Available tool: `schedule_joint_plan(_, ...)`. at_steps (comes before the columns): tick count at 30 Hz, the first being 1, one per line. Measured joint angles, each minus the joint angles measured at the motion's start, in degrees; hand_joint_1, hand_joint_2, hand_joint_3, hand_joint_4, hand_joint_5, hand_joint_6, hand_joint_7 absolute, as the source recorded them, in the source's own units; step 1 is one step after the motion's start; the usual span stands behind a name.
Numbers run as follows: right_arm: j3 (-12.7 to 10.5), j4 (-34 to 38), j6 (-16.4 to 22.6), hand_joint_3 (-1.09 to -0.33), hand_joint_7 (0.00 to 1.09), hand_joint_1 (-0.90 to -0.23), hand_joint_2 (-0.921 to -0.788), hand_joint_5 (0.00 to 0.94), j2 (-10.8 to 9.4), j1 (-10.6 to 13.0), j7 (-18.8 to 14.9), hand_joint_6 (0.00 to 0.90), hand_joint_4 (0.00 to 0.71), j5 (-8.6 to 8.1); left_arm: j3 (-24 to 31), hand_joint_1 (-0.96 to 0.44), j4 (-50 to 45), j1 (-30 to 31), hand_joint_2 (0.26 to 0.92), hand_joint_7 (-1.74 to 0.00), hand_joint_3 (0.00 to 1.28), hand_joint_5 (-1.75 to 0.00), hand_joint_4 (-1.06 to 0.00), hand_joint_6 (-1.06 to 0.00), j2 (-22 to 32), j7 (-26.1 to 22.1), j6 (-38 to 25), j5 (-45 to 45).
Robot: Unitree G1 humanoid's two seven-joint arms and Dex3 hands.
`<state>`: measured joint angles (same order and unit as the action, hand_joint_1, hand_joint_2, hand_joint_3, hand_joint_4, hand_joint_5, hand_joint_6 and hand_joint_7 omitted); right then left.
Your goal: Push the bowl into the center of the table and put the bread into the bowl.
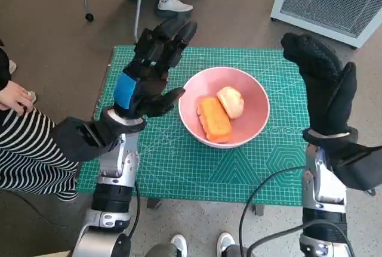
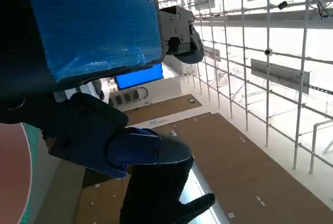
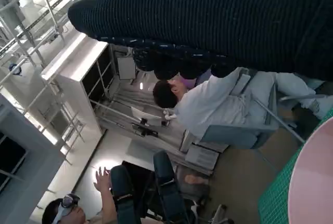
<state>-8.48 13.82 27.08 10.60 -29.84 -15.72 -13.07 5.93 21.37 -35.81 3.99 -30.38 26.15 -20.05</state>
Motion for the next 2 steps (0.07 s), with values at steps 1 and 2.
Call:
schedule_joint_plan(1,0.0,0.1,0.0,-0.683,0.52,-0.786,-0.921,0.003,0.0,0.0,0.0,0.064,0.19,0.05,0.1,-0.56,0.0,0.0,0.916,-0.59,0.31,-0.24,-0.07,0.0,0.0,-0.1,0.0,-0.1)
schedule_joint_plan(2,0.1,0.1,0.0,-0.683,0.52,-0.786,-0.921,0.004,0.0,0.0,0.0,0.064,0.192,0.11,0.1,-0.56,0.1,0.1,0.916,-0.59,0.31,-0.24,-0.07,0.0,0.0,-0.2,0.1,-0.1)
